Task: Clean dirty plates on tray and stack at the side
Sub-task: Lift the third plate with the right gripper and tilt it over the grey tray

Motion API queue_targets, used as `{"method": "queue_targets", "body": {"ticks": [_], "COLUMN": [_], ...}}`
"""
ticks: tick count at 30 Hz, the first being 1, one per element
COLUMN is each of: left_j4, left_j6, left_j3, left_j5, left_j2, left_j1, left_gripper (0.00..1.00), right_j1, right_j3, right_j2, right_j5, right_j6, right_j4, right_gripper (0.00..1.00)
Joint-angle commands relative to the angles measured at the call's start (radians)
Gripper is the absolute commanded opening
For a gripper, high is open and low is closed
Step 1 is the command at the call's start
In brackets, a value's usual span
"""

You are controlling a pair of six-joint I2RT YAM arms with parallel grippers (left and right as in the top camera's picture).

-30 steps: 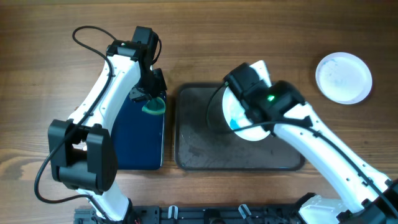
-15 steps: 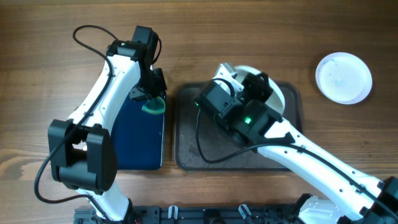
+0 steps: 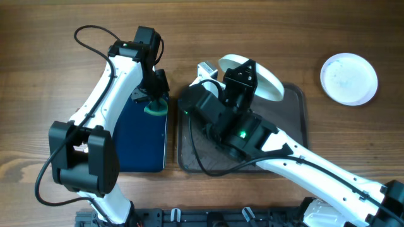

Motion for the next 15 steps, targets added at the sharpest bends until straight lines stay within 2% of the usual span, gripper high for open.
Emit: {"method": "queue_targets", "body": {"ticks": [1,3,4,6,8,9,10,12,15], "left_j4": [0.002,-0.002,-0.003,-0.002,-0.003,-0.002,0.002,0.006,0.0], "left_j6": [0.016,0.016,0.016,0.016,0.016,0.015,0.015,0.015,0.015], "left_j3": [0.008,0.008,0.008,0.008,0.008,0.008,0.007,0.008,0.008], "left_j5": [-0.01,-0.01,-0.01,-0.01,-0.01,-0.01,-0.01,-0.01,-0.01], "left_j2": [-0.011,-0.011,-0.011,-0.011,-0.011,-0.011,-0.011,-0.011,-0.011], "left_j1": [0.001,0.001,0.001,0.001,0.001,0.001,0.001,0.001,0.001], "left_gripper": [0.04,0.04,0.04,0.04,0.04,0.04,0.04,0.04,0.04], "right_j1": [0.0,-0.04,-0.06,-0.101,-0.131,-0.15,-0.167,-0.171,-0.124], "right_j3": [0.021,0.021,0.021,0.021,0.021,0.021,0.021,0.021,0.021], "right_j2": [-0.02,-0.015,-0.01,-0.004,-0.002,-0.002,-0.002,-0.003,-0.003], "right_j5": [-0.346,-0.75,-0.761,-0.458,-0.043,0.115,0.221,0.221,0.206], "right_j6": [0.514,0.768,0.775,0.694,0.464,0.28,0.042,-0.258,-0.461], "right_j4": [-0.103,-0.204,-0.225,-0.271,-0.255,-0.166,0.006,0.308,0.625], "right_gripper": [0.04,0.04,0.04,0.05,0.04,0.04,0.04,0.04,0.04]}}
